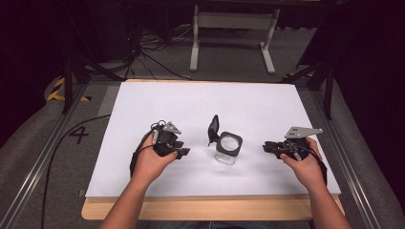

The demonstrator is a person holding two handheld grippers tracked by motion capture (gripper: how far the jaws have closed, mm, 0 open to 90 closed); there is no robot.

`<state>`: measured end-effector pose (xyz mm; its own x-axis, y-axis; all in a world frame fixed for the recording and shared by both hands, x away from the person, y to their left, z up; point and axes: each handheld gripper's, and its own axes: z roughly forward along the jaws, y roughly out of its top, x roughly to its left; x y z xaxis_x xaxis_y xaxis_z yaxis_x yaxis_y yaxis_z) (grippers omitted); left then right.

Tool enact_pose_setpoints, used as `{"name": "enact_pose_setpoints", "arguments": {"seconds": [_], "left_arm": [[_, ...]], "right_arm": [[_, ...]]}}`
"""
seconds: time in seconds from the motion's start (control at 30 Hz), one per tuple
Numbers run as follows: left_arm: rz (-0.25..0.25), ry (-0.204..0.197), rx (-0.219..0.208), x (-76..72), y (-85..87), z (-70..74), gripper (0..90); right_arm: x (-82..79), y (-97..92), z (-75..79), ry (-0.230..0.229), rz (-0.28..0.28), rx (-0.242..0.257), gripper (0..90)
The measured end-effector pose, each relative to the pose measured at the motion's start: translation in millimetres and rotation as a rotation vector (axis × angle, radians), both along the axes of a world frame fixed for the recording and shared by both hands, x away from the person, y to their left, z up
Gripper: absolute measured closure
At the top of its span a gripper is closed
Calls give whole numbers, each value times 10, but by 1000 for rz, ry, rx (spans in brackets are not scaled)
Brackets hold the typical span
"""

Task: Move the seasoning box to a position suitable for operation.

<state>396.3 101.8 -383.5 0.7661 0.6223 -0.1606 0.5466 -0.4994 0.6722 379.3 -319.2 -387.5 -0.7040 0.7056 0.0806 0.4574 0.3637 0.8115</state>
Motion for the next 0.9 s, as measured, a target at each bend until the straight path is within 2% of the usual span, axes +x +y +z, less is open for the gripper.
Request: {"name": "enact_pose_setpoints", "arguments": {"seconds": [0.03, 0.07, 0.1, 0.13, 0.17, 0.27, 0.33, 0.37, 0.47, 0.6, 0.67, 0.9], "left_arm": [[-9, -4, 7, -9, -7, 26, 594], [-8, -7, 2, -20, -21, 39, 594], [-19, -8, 0, -23, -31, 48, 594], [-22, -4, 3, -25, -40, 53, 593], [-23, -9, 0, -22, -45, 47, 592], [-20, -8, 0, -3, -29, 56, 589], [-21, -6, -12, 19, -1, 73, 587], [-9, -2, -25, 24, 2, 71, 583], [-5, 3, -19, 37, 12, 80, 589], [-9, 2, -21, 22, 14, 104, 614], [-18, -2, -19, 14, 25, 125, 634], [-1, 1, -27, 11, 96, 167, 644]], "right_arm": [[-20, 9, 34, -1, -3, 62, 746], [-26, 19, 53, -6, 2, 80, 745], [-25, 19, 59, -15, 0, 75, 736], [-12, 23, 69, -12, -6, 27, 727], [11, 11, 76, -29, -4, -29, 717], [56, -55, 161, -21, -3, -56, 716], [52, -76, 332, -45, -6, -109, 709], [59, -73, 469, -60, -4, -134, 691], [122, -36, 600, -58, 2, -126, 697], [216, 8, 551, -45, 13, -149, 742], [267, 55, 488, -18, 24, -162, 783], [426, 262, 399, 22, 124, -200, 833]]}}
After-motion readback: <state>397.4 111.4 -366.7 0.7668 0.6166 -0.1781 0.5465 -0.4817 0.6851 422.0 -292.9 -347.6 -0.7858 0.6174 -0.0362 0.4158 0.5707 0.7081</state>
